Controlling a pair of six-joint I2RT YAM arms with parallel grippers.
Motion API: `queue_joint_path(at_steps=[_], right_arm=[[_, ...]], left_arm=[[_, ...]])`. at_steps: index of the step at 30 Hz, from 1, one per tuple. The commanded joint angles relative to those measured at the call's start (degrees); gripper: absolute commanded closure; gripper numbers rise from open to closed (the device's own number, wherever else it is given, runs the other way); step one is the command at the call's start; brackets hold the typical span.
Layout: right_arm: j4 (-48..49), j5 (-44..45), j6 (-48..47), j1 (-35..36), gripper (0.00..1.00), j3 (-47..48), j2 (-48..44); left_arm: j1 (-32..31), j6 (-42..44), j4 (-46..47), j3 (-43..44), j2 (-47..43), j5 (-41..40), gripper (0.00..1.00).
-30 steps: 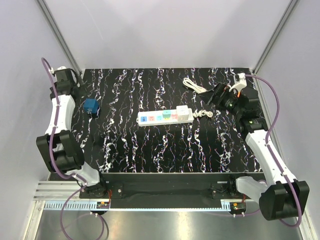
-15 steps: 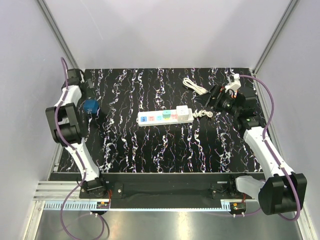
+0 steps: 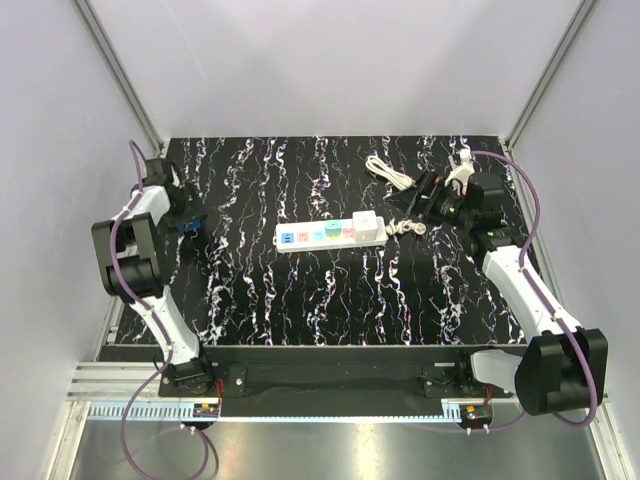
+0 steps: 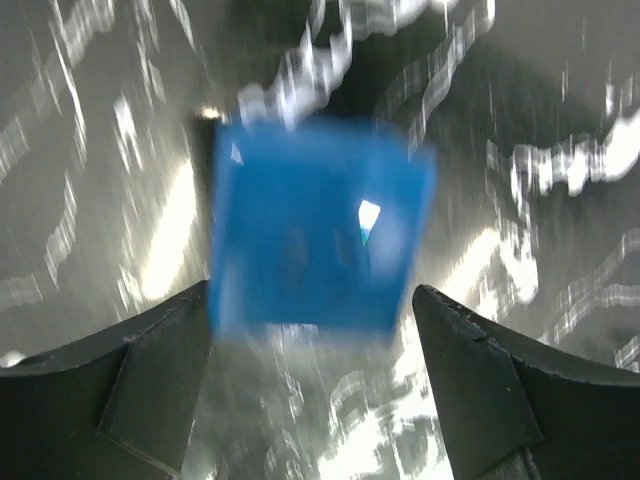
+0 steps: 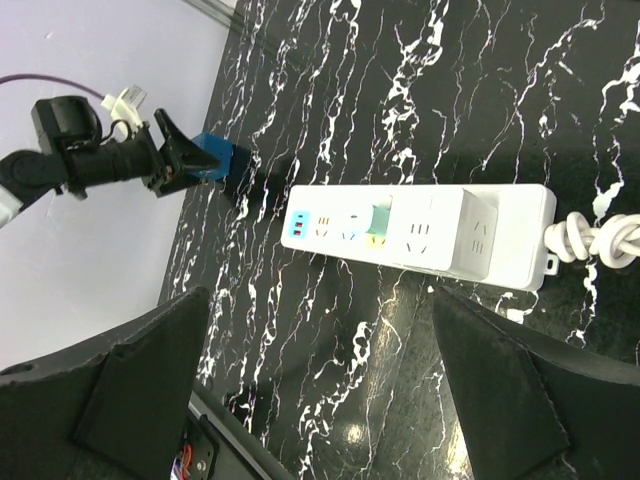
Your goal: Insert the plug
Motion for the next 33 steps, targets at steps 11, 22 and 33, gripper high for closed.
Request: queue_joint_path(at_steps=[11, 22, 33], right_arm=[[-2.41, -2.68, -2.3, -0.19, 0.0, 1.69, -1.58], [-2.59, -3.21, -2.3, -0.19, 0.0, 2.21, -0.97], [-2.76, -1.98, -2.3, -0.19, 0.0, 2.21, -0.35]], left_arm=[[-6.93, 2.45, 2.52, -7.1, -17.84, -10.71, 0.13], [-3.76, 4.75, -1.18, 4.5, -5.02, -9.8, 0.12], [-1.92, 3.96, -3.46, 9.09, 2.64, -7.94, 0.12]])
